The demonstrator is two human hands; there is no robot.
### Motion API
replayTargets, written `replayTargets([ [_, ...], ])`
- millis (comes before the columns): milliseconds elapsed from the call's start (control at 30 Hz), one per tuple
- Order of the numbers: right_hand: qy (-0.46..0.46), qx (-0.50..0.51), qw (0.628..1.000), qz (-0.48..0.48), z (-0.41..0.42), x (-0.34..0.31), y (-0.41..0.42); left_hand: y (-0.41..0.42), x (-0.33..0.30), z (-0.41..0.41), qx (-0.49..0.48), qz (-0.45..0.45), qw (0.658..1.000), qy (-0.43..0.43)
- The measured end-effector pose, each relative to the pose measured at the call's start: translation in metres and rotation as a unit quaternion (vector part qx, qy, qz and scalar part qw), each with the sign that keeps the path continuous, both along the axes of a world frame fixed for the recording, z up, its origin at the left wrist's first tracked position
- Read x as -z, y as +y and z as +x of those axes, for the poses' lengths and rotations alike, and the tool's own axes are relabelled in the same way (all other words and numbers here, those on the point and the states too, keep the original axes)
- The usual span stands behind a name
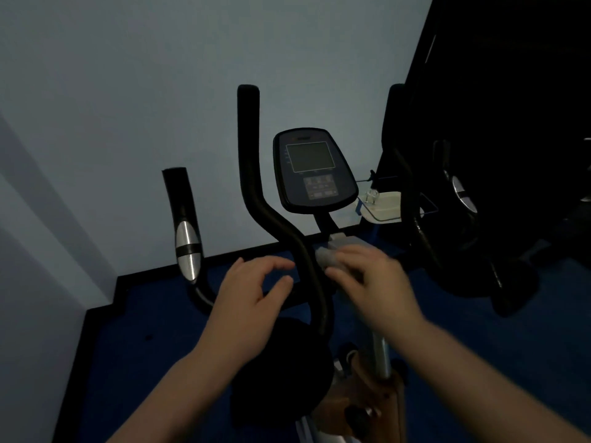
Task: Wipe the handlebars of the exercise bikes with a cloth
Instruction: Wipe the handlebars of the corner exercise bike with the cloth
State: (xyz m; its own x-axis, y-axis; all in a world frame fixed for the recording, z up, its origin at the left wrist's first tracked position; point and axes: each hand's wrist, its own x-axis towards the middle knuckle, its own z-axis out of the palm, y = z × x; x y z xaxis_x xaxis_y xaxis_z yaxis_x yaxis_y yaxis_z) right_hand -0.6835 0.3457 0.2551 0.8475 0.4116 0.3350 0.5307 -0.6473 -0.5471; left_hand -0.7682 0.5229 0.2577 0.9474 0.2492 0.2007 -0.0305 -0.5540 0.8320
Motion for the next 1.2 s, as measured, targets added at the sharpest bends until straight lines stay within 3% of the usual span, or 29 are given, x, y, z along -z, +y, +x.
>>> replayTargets([
  [67, 0.011, 0.026, 0.999, 0.037, -0.021, 0.015, -0.002, -0.001, 0.001, 0.001, -0.004, 0.036, 0.999, 0.036],
  [200, 0.126, 0.029, 0.974, 0.188, -0.03, 0.013, -0.001, -0.002, 0.002, 0.005, -0.007, 0.055, 0.996, 0.067],
  [467, 0.151, 0.024, 0.947, 0.282, -0.047, 0.021, 0.013, -0.002, 0.007, 0.001, -0.034, -0.001, 0.998, 0.053],
  [567, 0.1, 0.035, 0.954, 0.281, -0.069, 0.033, 0.007, -0.001, 0.007, 0.001, -0.035, -0.005, 0.998, 0.057],
  [733, 0.002, 0.034, 0.973, 0.23, -0.04, 0.031, 0.018, 0.001, 0.007, 0.003, -0.031, -0.006, 0.998, 0.062],
  [933, -0.011, -0.011, 0.977, 0.212, -0.085, 0.05, -0.004, 0.0, 0.008, -0.001, -0.023, 0.003, 0.997, 0.075],
  [1033, -0.031, -0.025, 0.981, 0.191, -0.07, 0.043, 0.002, 0.001, 0.007, 0.001, -0.016, 0.006, 0.997, 0.078],
  [1200, -0.035, 0.035, 0.974, 0.223, -0.042, 0.038, 0.016, 0.001, 0.011, 0.0, -0.008, 0.011, 0.996, 0.087],
])
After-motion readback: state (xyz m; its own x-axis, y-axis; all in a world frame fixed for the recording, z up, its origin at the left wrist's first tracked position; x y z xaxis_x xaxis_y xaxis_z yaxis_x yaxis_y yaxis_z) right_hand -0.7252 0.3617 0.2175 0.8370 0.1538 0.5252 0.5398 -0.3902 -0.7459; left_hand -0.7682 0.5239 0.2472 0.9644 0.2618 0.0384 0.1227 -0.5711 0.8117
